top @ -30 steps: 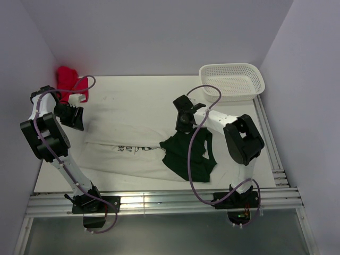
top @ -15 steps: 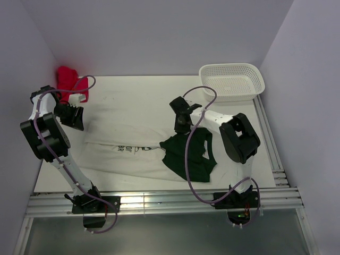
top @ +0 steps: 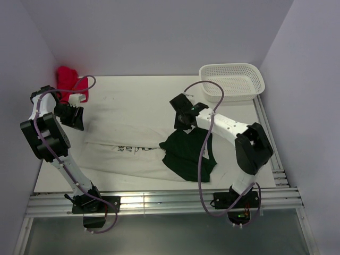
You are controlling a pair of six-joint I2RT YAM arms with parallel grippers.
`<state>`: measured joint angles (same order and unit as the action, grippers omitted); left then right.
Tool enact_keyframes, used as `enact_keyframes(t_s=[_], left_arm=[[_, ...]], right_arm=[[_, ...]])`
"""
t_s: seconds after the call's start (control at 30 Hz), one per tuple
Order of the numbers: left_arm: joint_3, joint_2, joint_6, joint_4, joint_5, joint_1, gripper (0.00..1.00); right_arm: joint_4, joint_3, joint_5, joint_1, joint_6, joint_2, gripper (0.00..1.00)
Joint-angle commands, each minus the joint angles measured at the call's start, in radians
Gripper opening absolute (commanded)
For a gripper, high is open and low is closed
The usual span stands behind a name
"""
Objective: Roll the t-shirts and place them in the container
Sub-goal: Fold the tshirt
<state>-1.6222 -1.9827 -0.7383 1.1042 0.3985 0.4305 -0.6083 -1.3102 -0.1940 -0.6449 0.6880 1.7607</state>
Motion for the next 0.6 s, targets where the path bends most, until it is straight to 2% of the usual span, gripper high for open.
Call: enact_keyframes(t_s=[0.0, 0.3, 0.57], left_arm=[[0.002, -0.002, -0.009, 0.000, 0.028, -0.003, 0.50], [0.012, -0.004, -0.026, 0.008, 0.031, -0.004, 0.50], [0.027, 0.001, -0.044, 0.011, 0.026, -0.004, 0.49]], right_arm=[[-0.028, 0.012, -0.047, -0.038, 0.044, -0.122, 0.00], [-0.027, 0.173, -0.096, -0.208, 0.218, -0.277, 0.00], [0.002, 0.247, -0.102, -0.380, 0.361, -0.236, 0.00]])
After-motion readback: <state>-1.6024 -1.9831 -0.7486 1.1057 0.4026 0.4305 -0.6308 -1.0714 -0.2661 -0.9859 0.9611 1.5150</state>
